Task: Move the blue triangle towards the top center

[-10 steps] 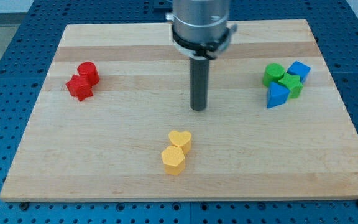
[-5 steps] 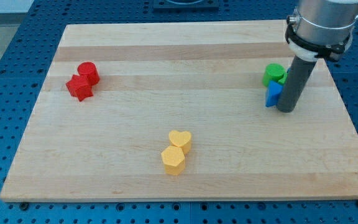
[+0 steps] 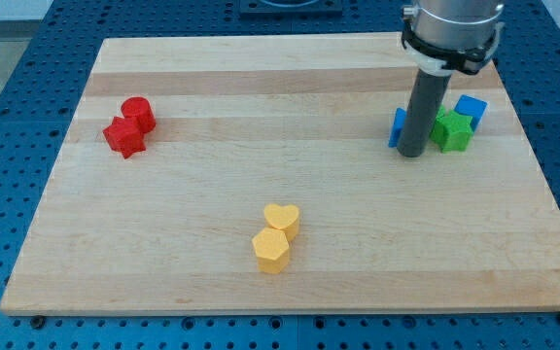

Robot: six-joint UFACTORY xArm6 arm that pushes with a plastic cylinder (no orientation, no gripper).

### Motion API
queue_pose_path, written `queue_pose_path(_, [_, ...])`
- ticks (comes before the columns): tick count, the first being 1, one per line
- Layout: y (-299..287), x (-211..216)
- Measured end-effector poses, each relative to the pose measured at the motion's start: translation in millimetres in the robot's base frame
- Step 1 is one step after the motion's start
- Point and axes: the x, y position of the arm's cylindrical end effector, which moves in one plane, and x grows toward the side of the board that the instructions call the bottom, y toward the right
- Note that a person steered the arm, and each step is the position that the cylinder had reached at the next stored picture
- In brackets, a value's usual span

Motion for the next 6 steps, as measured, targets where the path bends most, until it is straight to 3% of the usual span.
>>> queue_pose_path(6, [0,-125])
